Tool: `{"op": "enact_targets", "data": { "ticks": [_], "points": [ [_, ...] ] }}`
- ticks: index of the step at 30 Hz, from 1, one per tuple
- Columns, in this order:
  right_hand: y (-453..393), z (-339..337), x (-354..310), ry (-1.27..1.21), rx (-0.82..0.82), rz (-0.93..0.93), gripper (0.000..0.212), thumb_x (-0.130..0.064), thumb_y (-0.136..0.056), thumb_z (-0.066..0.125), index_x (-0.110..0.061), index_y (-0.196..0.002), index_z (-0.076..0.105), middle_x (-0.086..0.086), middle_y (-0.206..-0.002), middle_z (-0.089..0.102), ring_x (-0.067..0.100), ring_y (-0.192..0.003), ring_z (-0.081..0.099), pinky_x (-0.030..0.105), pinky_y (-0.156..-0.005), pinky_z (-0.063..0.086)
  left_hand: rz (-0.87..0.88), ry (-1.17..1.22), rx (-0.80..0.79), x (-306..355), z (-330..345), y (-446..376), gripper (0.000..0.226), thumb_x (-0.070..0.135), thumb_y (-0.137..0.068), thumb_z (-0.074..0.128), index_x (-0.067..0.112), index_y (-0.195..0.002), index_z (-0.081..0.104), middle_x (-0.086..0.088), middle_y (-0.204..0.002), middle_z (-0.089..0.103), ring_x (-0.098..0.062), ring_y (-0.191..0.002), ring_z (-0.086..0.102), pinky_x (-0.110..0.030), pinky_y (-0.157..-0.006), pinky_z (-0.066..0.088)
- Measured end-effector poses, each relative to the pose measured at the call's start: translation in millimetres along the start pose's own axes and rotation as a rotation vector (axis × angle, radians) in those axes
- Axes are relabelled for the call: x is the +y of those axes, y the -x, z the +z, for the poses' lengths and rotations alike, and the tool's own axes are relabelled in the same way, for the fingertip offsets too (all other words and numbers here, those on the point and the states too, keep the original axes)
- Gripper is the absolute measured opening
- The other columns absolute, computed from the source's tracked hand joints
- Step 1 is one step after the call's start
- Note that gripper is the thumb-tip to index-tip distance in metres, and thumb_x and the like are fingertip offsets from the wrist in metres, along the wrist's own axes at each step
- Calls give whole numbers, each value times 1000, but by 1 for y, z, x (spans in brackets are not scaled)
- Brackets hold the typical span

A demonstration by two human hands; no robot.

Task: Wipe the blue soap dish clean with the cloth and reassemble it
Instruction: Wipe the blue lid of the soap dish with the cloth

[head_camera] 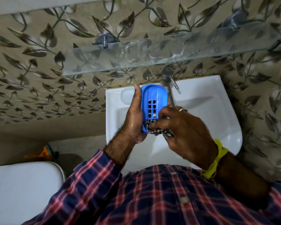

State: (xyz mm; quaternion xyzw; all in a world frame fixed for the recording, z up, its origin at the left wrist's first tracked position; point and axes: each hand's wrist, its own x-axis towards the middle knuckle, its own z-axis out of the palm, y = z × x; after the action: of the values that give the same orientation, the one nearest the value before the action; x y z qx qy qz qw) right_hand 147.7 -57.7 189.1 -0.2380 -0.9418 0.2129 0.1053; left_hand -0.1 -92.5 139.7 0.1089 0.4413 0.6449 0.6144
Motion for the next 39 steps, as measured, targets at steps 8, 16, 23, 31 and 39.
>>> {"op": "enact_targets", "data": {
  "ticks": [8,16,23,31,39],
  "points": [
    [-3,-3,6,165,62,16,37,2,-66,72,-26,-89,76,3,-91,63,30,-79,58,27,-56,37,7,-25,14,4,4,1,73,80,-76,45,21,-103,78,-14,-98,68,-28,-86,64,-38,-82,51],
    [-10,2,1,194,115,83,36,-2,-64,74,-27,-91,76,4,-93,63,31,-80,59,29,-57,43,-4,3,31,7,2,-3,78,78,-89,31,18,-99,80,-12,-93,74,-25,-81,71,-37,-77,58],
    [-16,8,-1,162,148,91,34,-6,-71,70,-25,-99,74,4,-98,62,30,-82,60,29,-58,46,9,8,67,9,0,-7,79,77,-92,30,17,-101,79,-13,-95,72,-27,-85,69,-38,-79,57],
    [-18,12,1,122,166,131,38,-11,-74,66,-29,-107,71,1,-105,61,31,-87,62,33,-60,50,52,1,52,12,3,-8,79,77,-92,29,16,-107,77,-14,-97,72,-28,-88,70,-41,-83,57],
    [-25,10,3,29,235,146,33,-20,-86,56,-28,-117,67,1,-107,59,30,-90,61,40,-67,55,110,-23,89,7,9,-7,76,74,-94,29,18,-107,78,-11,-96,76,-26,-88,73,-37,-74,61]
  ]
}}
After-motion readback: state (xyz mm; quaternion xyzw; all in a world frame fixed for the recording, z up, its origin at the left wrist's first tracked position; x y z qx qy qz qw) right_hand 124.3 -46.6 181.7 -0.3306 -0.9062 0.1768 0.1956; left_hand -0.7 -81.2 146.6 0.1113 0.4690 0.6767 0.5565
